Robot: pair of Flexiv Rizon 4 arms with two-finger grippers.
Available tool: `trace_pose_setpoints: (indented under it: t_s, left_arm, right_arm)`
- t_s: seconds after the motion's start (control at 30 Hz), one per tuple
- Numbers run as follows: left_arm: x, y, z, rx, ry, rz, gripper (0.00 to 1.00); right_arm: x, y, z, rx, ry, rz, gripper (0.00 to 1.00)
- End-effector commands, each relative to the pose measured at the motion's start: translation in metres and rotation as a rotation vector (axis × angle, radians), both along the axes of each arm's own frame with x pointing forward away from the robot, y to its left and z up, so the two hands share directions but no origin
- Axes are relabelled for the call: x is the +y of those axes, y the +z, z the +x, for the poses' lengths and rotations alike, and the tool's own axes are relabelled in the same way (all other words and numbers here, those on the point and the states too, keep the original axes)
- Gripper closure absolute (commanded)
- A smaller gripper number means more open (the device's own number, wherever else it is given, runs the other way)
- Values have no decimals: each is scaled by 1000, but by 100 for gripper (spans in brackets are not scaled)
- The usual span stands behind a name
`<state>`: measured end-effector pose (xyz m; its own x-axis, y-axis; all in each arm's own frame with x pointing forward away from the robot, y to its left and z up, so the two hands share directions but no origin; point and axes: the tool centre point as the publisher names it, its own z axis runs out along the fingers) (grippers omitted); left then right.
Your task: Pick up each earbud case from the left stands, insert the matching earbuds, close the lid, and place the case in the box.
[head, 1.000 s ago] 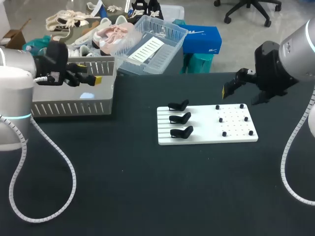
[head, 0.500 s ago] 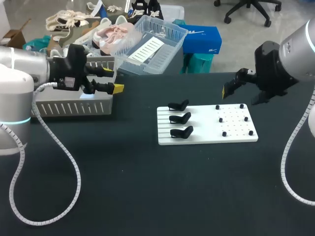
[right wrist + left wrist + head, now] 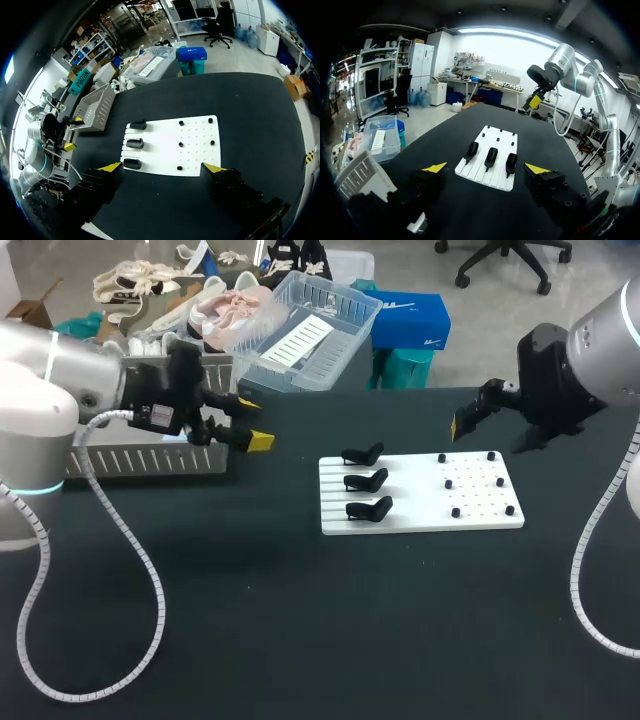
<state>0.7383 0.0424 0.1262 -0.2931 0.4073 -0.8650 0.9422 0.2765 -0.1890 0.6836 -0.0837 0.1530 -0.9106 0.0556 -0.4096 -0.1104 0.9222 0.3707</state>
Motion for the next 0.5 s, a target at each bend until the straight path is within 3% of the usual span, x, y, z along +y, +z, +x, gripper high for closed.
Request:
trace_pose_setpoints:
  t_s: [0.03, 0.5]
  left_arm:
    - [-5, 1, 3, 15, -28, 15, 0]
    - [-13, 2, -4, 22, -70, 28, 0]
  right_arm:
    - [0, 0, -2, -7, -6, -3, 0]
    - [0, 0, -2, -7, -6, -3, 0]
